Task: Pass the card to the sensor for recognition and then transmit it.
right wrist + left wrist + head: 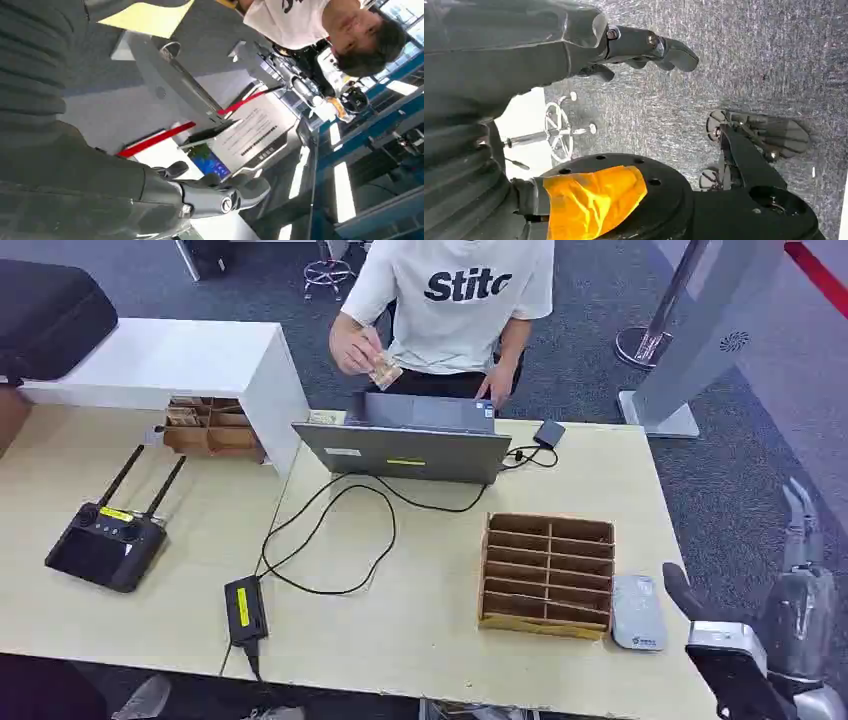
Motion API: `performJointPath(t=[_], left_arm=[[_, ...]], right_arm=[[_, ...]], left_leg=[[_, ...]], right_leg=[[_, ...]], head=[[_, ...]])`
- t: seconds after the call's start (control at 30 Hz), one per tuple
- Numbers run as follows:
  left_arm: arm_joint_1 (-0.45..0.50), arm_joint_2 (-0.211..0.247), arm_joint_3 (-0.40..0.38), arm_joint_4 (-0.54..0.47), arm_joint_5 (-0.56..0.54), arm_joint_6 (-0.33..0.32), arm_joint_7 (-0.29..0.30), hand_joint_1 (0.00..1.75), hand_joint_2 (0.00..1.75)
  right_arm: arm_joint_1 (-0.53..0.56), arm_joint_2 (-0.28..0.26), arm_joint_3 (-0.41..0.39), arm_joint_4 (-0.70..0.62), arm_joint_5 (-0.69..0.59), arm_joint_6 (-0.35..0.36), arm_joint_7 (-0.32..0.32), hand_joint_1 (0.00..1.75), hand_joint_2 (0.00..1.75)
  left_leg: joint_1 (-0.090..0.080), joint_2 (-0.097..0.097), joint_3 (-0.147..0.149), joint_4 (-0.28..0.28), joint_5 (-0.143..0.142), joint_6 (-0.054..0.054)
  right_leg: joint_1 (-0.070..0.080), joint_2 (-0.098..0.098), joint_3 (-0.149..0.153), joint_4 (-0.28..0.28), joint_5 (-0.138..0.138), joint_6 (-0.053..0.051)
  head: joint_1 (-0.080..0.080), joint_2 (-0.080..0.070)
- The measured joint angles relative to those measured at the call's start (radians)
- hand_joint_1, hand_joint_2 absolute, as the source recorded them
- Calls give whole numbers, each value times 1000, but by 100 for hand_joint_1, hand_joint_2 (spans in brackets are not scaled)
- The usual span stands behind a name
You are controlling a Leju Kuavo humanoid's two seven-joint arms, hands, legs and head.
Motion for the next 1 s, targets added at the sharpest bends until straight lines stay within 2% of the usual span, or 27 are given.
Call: performJointPath(t=[0.43, 0.7, 1.0], left_arm=[[-2, 6, -19, 0, -13, -12, 10, 0, 175], [-7, 12, -64, 0, -34, -25, 12, 0, 175], [-10, 20, -106, 0, -55, -35, 29, 0, 175]], right_arm=[[-121, -64, 146, 97, 103, -26, 72, 0, 175], [-255, -84, 230, 247, 215, -67, 148, 0, 175], [-412, -85, 266, 449, 268, -80, 204, 0, 175]], left_leg=[[0, 0, 0, 0, 0, 0], [0, 0, 0, 0, 1, 0], [0, 0, 0, 0, 1, 0]], right_leg=[[0, 0, 0, 0, 0, 0], [0, 0, 0, 0, 0, 0], [0, 0, 0, 1, 1, -1]], head=[[0, 0], [0, 0], [0, 0]])
